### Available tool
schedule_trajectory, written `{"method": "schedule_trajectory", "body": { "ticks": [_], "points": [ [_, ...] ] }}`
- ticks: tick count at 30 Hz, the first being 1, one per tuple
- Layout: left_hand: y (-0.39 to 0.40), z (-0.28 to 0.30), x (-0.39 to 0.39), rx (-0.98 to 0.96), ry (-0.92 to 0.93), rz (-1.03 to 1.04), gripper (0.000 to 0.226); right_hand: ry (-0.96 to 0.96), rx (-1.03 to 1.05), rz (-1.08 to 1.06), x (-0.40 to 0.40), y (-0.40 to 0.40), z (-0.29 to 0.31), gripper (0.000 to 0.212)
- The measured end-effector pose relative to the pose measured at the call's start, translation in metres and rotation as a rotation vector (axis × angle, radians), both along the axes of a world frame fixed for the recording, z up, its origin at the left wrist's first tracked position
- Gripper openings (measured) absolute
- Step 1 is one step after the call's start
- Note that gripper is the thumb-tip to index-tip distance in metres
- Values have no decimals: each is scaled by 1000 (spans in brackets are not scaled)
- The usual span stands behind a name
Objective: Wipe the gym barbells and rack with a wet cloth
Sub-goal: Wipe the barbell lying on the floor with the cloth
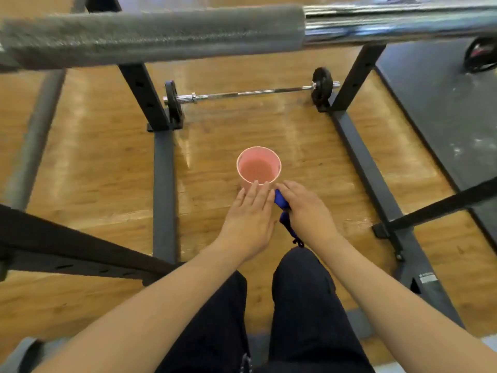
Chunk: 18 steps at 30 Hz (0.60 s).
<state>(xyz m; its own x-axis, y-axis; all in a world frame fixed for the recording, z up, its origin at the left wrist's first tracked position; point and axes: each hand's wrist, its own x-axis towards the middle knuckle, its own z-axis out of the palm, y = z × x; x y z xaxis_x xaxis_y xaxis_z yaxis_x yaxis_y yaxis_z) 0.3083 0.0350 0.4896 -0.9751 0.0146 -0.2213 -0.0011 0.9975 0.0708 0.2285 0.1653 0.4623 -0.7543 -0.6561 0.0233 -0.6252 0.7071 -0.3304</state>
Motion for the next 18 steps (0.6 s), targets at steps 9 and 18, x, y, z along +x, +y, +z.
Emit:
{"method": "schedule_trajectory", "body": {
  "ticks": [9,18],
  "points": [
    [11,-142,-64,-138,133,-9,57,132,-54,41,-76,0,-143,56],
    [-6,-310,-176,-209,142,46,62,327,2,153,-185,-21,-297,41]
  ]
}}
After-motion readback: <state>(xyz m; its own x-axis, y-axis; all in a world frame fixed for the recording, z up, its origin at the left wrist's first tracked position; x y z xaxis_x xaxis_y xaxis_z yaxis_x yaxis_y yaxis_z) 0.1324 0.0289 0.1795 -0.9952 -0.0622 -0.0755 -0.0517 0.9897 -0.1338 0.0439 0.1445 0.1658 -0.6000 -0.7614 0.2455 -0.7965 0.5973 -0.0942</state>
